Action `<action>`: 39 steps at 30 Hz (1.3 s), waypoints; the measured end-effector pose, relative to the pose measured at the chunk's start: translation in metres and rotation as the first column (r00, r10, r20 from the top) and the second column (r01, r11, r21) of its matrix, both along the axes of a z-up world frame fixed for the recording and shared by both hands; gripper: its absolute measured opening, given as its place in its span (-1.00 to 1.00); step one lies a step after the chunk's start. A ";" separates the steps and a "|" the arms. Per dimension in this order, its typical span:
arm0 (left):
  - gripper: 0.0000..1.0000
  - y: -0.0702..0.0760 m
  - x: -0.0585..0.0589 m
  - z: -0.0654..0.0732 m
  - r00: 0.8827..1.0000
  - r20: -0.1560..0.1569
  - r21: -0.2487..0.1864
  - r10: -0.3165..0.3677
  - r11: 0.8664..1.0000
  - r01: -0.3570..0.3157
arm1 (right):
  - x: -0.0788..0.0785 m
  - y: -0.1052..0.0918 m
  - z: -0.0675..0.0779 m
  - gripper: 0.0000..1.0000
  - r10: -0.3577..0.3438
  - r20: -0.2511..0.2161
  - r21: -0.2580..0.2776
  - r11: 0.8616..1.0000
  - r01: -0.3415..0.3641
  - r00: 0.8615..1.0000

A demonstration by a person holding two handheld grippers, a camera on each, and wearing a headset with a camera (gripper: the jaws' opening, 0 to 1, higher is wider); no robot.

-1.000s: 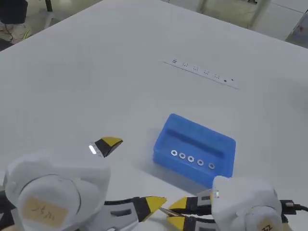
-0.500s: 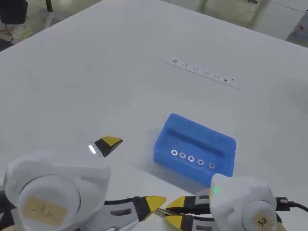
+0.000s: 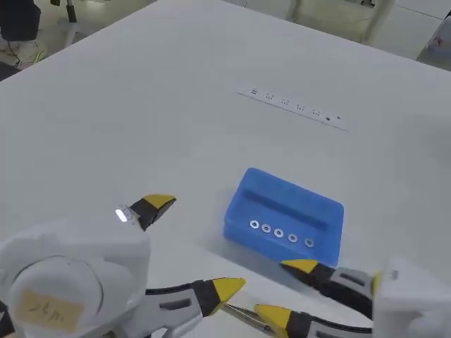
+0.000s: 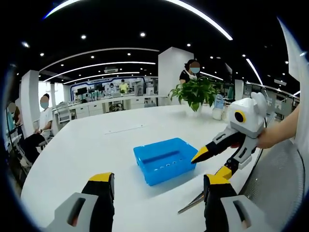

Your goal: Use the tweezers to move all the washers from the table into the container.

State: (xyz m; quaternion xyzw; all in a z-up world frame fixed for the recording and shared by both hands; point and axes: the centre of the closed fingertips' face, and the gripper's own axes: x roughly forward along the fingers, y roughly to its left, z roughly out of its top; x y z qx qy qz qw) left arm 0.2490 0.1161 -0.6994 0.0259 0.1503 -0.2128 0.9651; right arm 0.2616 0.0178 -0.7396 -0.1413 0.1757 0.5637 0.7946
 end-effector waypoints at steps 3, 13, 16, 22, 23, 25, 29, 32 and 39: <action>0.64 0.001 0.000 0.008 0.999 0.036 -0.014 0.013 1.000 -0.013 | 0.018 -0.036 0.028 0.06 -0.187 0.024 0.099 0.978 0.184 0.982; 0.69 0.008 0.002 0.020 0.991 0.115 0.046 0.065 0.996 -0.071 | 0.045 -0.124 0.067 0.64 -0.487 0.057 0.262 0.850 0.457 0.872; 0.77 0.008 0.001 0.022 0.988 0.133 0.053 0.074 0.995 -0.082 | 0.043 -0.139 0.074 0.77 -0.519 0.098 0.264 0.836 0.481 0.849; 0.96 0.009 0.003 0.024 0.984 0.154 0.068 0.093 0.992 -0.104 | 0.035 -0.158 0.089 0.97 -0.554 0.150 0.300 0.815 0.496 0.819; 0.99 0.009 0.003 0.024 0.984 0.154 0.070 0.094 0.992 -0.106 | 0.035 -0.161 0.090 0.97 -0.559 0.147 0.299 0.812 0.501 0.816; 0.98 0.009 0.003 0.025 0.982 0.164 0.076 0.098 0.991 -0.111 | 0.032 -0.165 0.093 0.97 -0.563 0.155 0.307 0.809 0.502 0.812; 0.98 0.013 0.004 0.028 0.978 0.174 0.050 0.118 0.990 -0.129 | 0.028 -0.170 0.094 0.97 -0.574 0.155 0.319 0.800 0.509 0.804; 0.98 0.015 0.004 0.028 0.978 0.167 0.038 0.128 0.990 -0.137 | 0.029 -0.172 0.092 0.97 -0.585 0.153 0.327 0.790 0.518 0.796; 0.98 0.012 0.004 0.023 0.980 0.160 0.081 0.117 0.988 -0.131 | 0.033 -0.181 0.082 0.97 -0.605 0.124 0.299 0.778 0.552 0.786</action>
